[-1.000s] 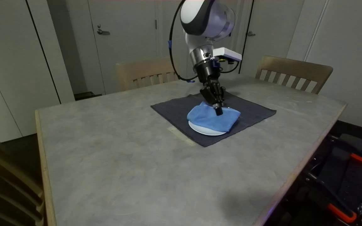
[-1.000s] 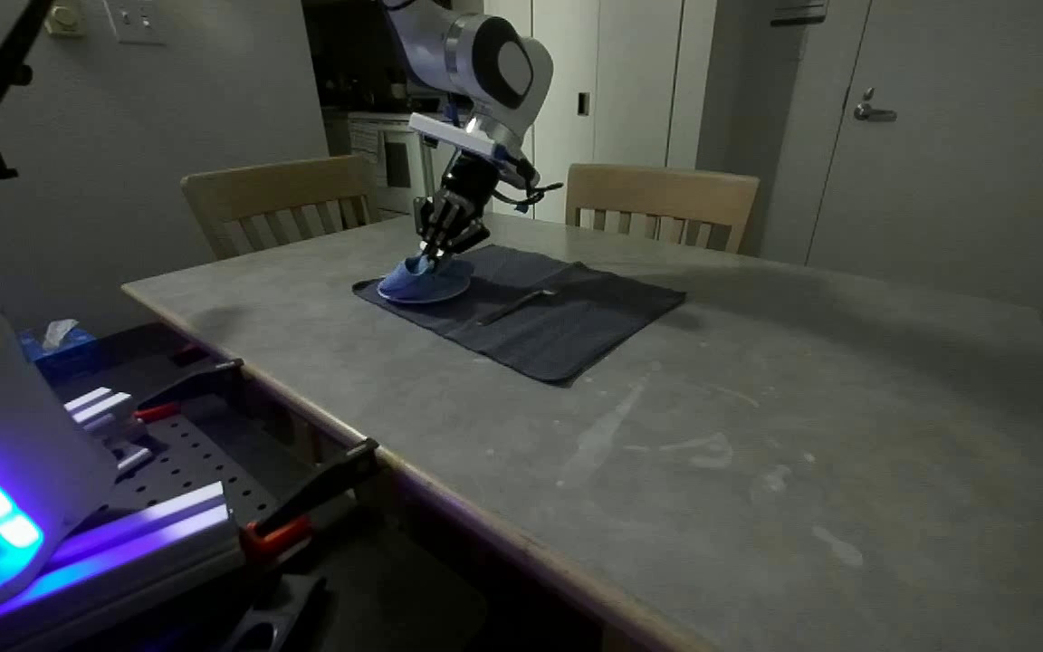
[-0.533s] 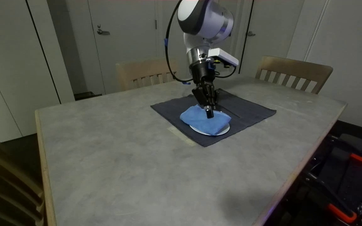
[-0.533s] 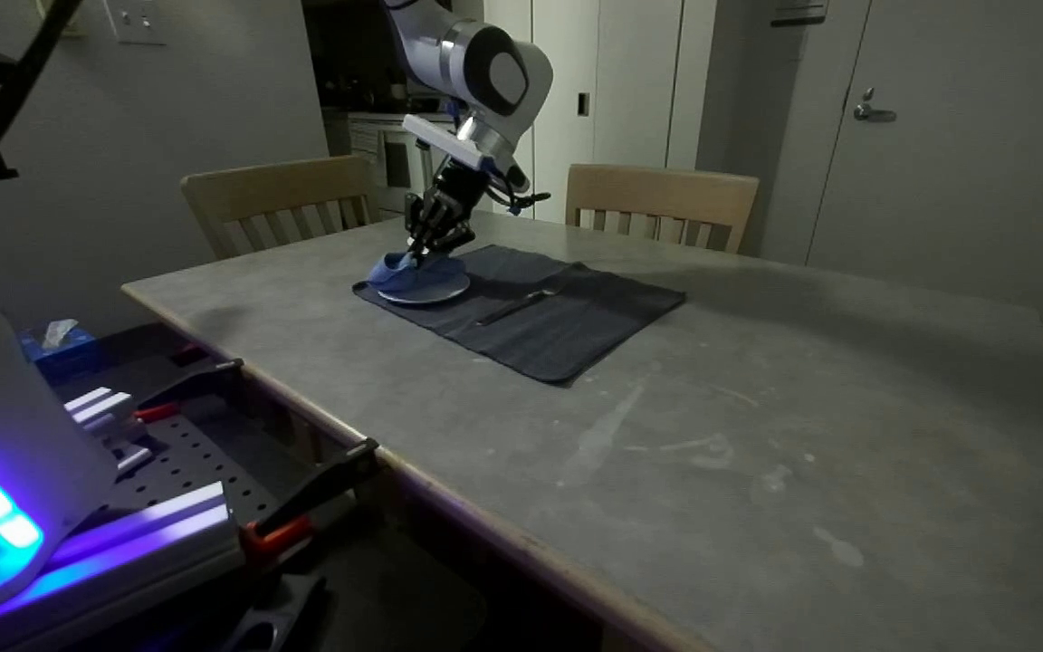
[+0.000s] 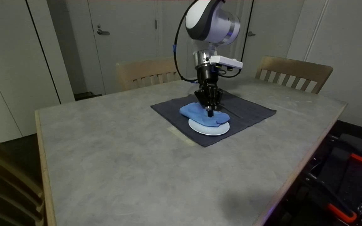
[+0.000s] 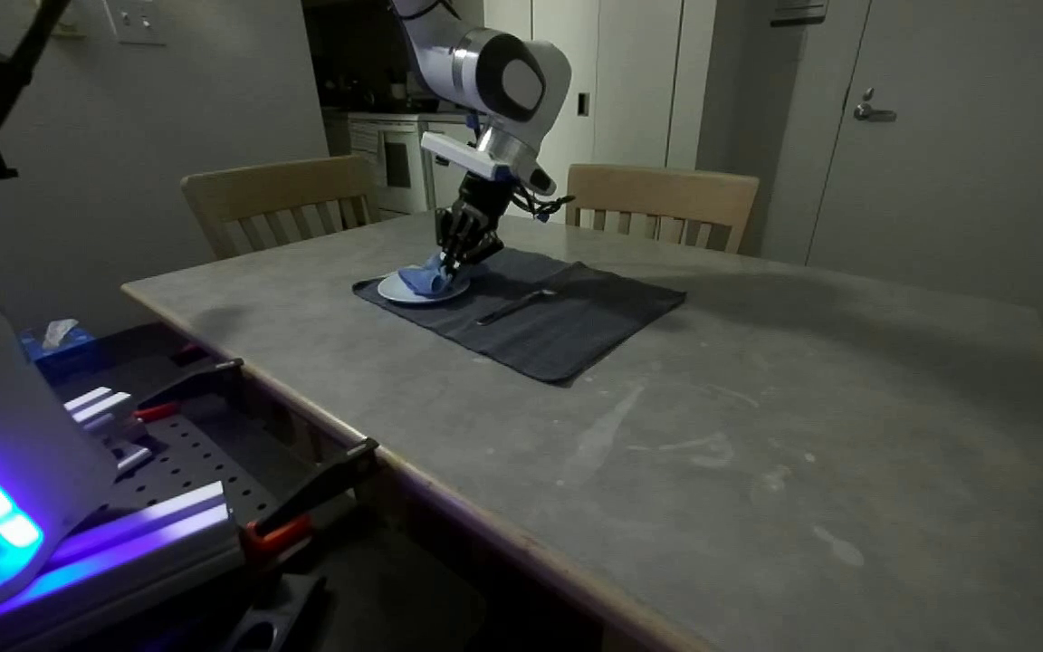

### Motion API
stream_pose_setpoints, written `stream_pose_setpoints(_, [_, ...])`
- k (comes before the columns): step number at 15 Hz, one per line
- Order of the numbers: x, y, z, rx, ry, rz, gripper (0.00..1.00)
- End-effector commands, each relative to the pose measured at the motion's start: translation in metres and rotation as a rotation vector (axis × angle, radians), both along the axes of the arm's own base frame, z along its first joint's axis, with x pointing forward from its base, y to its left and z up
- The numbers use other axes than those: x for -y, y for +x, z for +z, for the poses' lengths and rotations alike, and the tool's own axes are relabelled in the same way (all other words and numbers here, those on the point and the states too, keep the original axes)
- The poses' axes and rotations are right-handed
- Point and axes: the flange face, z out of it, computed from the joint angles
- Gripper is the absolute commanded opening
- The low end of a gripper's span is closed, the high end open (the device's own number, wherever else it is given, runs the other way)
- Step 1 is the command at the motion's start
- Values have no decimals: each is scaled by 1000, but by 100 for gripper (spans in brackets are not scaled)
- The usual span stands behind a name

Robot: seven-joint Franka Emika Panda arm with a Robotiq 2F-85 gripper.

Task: Use the towel to wipe the plate

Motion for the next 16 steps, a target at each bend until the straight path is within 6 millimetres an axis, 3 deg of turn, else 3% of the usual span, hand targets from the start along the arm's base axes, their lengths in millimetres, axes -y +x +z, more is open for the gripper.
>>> stream_pose_setpoints(1, [-1, -4, 5, 32, -38, -9, 2])
stream_pose_setpoints(6, [-32, -11, -4, -53, 48, 111, 2])
stream_pose_setpoints(10, [-44, -18, -9, -106, 109, 190, 2])
stream_pose_setpoints(13, [-30, -23, -10, -144, 72, 171, 2])
stream_pose_setpoints(16, [-3, -18, -6, -111, -12, 64, 2])
